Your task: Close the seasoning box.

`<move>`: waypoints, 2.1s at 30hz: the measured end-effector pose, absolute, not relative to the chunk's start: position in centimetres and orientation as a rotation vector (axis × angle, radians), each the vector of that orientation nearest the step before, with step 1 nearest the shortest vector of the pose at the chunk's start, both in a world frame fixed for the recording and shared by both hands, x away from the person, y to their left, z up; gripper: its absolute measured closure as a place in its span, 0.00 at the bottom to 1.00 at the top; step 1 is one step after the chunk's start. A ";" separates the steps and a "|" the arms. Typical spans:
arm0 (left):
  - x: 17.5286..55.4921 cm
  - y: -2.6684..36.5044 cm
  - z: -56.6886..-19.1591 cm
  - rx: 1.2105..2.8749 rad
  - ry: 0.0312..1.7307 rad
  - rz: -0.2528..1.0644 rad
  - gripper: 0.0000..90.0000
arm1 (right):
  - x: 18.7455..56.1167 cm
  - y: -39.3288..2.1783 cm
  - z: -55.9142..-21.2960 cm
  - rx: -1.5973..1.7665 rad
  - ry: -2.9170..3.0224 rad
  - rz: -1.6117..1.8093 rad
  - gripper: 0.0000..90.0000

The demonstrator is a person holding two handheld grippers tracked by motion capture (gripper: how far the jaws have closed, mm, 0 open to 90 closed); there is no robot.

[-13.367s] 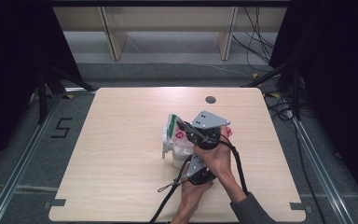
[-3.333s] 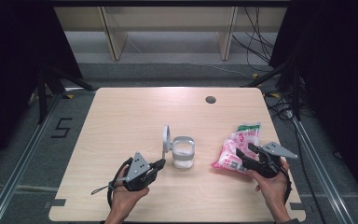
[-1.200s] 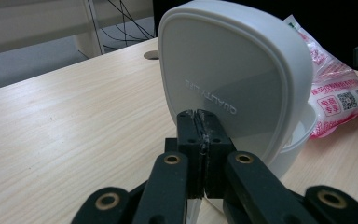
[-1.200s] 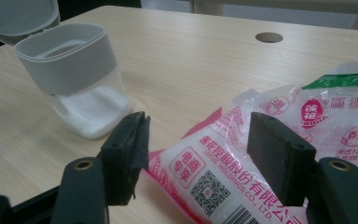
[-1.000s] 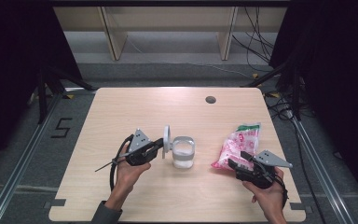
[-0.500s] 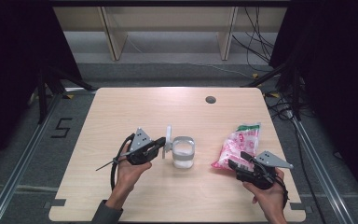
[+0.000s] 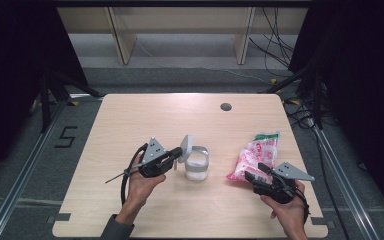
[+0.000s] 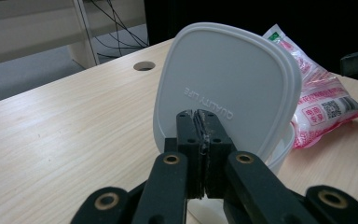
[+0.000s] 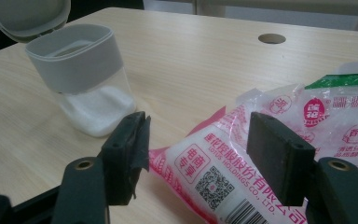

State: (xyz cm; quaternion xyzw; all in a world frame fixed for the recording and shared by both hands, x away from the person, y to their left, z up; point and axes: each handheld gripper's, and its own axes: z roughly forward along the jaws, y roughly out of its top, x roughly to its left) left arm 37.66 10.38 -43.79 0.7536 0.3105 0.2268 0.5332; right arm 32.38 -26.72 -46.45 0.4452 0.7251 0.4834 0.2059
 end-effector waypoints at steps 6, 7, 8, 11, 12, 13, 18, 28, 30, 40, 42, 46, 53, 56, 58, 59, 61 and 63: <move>37.5 10.1 -43.7 1.790 0.731 0.524 0.97 | 32.4 -26.7 -46.5 1.236 2.020 1.348 0.43; 37.5 10.1 -43.7 1.795 0.732 0.529 0.96 | 32.5 -26.8 -46.5 1.212 2.021 1.353 0.43; 37.4 10.1 -43.7 1.797 0.733 0.529 0.95 | 32.6 -26.8 -46.6 1.203 2.014 1.357 0.43; 37.4 10.4 -43.8 1.792 0.736 0.517 0.91 | 32.6 -26.8 -46.6 1.202 2.007 1.366 0.43; 37.2 10.6 -43.8 1.792 0.742 0.515 0.90 | 32.6 -26.9 -46.6 1.180 2.009 1.351 0.43; 37.1 10.7 -43.8 1.783 0.741 0.495 0.88 | 32.6 -26.9 -46.6 1.181 2.007 1.339 0.43; 36.1 11.3 -43.9 1.769 0.706 0.448 0.78 | 32.6 -26.8 -46.6 1.187 2.014 1.346 0.43; 34.7 11.9 -44.5 1.780 0.709 0.450 0.54 | 32.5 -26.5 -46.8 1.148 2.022 1.369 0.43; 34.6 11.9 -44.7 1.776 0.709 0.446 0.48 | 32.5 -26.5 -46.8 1.141 2.026 1.368 0.43; 33.6 11.9 -45.3 1.817 0.703 0.471 0.35 | 31.9 -25.7 -46.9 1.166 2.065 1.405 0.42; 33.3 12.0 -45.5 1.824 0.702 0.477 0.34 | 32.1 -25.7 -47.0 1.118 2.079 1.379 0.42; 33.1 12.1 -46.2 1.853 0.700 0.472 0.32 | 31.9 -25.4 -47.2 1.118 2.113 1.396 0.42; 32.8 12.3 -47.0 1.852 0.720 0.452 0.30 | 31.7 -25.1 -47.2 1.101 2.133 1.386 0.41; 32.7 12.4 -47.0 1.859 0.712 0.466 0.30 | 31.7 -25.0 -47.3 1.094 2.138 1.394 0.41; 32.5 12.3 -47.1 1.858 0.707 0.463 0.30 | 31.7 -25.1 -47.3 1.095 2.150 1.393 0.40; 32.5 12.3 -47.2 1.860 0.709 0.461 0.30 | 31.7 -25.0 -47.3 1.094 2.148 1.393 0.40; 32.3 12.3 -47.5 1.858 0.707 0.448 0.30 | 31.6 -24.9 -47.3 1.097 2.173 1.390 0.39; 32.1 12.3 -47.7 1.869 0.706 0.459 0.29 | 31.5 -24.8 -47.3 1.096 2.187 1.388 0.39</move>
